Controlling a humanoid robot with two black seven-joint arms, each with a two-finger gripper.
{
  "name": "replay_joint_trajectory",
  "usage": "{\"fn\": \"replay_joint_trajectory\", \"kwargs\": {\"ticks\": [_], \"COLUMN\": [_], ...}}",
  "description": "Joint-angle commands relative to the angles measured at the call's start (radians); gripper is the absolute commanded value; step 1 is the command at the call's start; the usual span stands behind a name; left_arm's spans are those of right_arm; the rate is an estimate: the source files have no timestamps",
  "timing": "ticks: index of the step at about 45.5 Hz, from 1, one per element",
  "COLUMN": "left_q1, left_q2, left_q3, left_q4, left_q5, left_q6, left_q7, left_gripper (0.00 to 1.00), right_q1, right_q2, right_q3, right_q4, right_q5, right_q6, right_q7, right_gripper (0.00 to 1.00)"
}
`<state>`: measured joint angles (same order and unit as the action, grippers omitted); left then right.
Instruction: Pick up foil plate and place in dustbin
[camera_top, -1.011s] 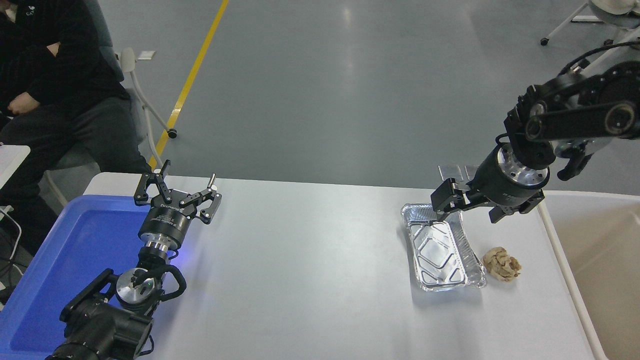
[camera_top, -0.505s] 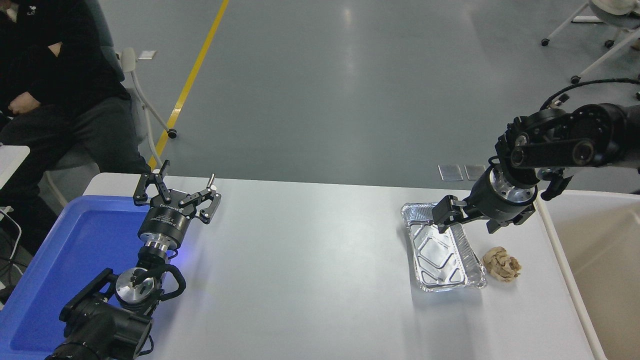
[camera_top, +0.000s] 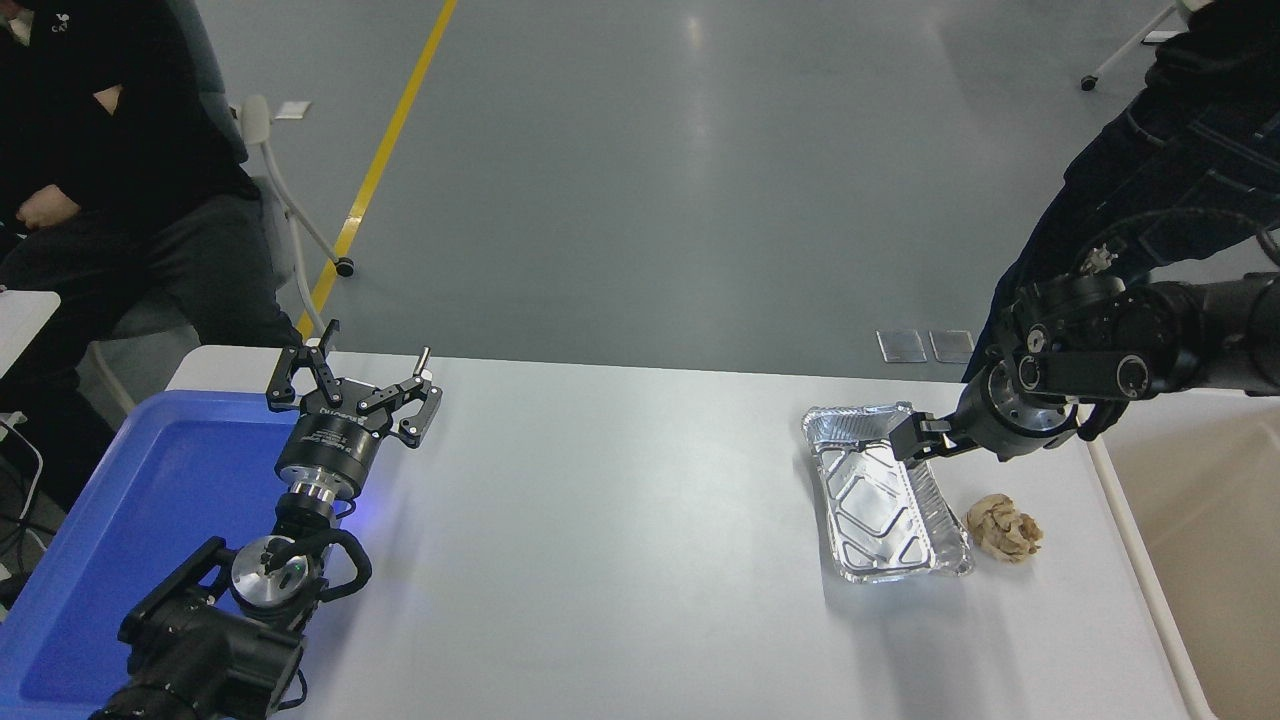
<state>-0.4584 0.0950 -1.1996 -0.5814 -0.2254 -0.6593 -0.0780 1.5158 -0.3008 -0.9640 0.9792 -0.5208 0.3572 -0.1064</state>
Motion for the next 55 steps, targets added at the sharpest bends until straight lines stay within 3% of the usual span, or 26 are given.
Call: {"fn": "replay_joint_trajectory", "kwargs": {"ticks": [1,24,55], "left_q1": [0.001,0.0,0.0], "left_q2": [0.0,0.0,0.0], "left_q3": [0.0,0.0,0.002], "left_q4": [0.0,0.0,0.0], "left_q5": [0.0,0.0,0.0], "left_q6": [0.0,0.0,0.001], "left_q7": [0.0,0.0,0.0], "left_gripper": [0.99,0.99,0.99], "right_q1": [-0.123,-0.305,-0.468], "right_q2": [0.008,0.123,0.195], "right_q3": [0.085,0.166,0.157], "right_q4": [-0.122,-0.352,-0.583], "right_q5": [-0.114,-0.12,-0.127], "right_q6": [-0.06,-0.11,-0.112], "right_q7": [0.004,0.005,0.077], "right_gripper": [1.0,1.0,0.99]}}
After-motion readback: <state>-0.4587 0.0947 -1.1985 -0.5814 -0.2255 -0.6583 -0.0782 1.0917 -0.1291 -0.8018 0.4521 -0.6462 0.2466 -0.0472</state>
